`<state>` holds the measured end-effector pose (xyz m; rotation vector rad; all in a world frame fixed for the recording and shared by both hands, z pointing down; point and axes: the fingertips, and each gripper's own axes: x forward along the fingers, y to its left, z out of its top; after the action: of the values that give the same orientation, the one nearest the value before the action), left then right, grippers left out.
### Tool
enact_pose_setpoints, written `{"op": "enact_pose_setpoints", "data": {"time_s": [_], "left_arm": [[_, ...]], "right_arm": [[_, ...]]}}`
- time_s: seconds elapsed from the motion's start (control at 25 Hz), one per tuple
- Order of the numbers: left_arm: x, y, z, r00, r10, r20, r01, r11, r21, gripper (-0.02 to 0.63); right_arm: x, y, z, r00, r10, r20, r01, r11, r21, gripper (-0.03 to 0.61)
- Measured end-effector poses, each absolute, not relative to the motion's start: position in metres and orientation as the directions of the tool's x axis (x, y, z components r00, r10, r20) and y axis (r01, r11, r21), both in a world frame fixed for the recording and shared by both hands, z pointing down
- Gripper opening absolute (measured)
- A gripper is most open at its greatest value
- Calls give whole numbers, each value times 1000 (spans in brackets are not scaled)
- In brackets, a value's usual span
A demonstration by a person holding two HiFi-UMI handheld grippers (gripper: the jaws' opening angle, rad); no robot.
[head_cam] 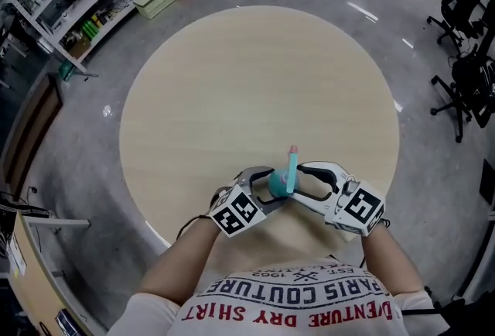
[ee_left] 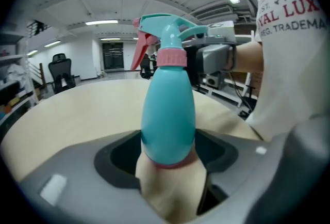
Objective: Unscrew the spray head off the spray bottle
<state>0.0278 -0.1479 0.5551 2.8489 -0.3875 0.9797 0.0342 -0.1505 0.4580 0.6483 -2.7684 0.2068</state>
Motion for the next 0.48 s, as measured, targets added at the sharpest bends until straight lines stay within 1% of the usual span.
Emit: {"op": "enact_pose_setpoints", "data": {"time_s": [0.12, 0.24, 0.36, 0.44, 0.48], "left_arm": [[29, -149, 555, 725, -340, 599, -433, -901, 14, 324], [31, -149, 556, 674, -441, 593, -555, -832, 12, 324], [31, -149, 555, 625, -507, 594, -634, -773, 8, 324], [32, -148, 555, 605, -530, 594, -664, -748, 8, 324], [33, -149, 555, 598, -538, 594, -673, -740, 8, 324]], "right_arm": [[38, -150, 456, -781, -561, 275, -598, 799, -66, 210], [31, -149, 453, -738, -619, 269, -658, 748, -87, 209], [24, -152, 452, -703, -652, 284, -695, 714, -82, 202], [28, -159, 453, -657, -693, 297, -736, 675, -53, 161], [30, -163, 453, -640, -706, 303, -748, 663, -37, 153]]}}
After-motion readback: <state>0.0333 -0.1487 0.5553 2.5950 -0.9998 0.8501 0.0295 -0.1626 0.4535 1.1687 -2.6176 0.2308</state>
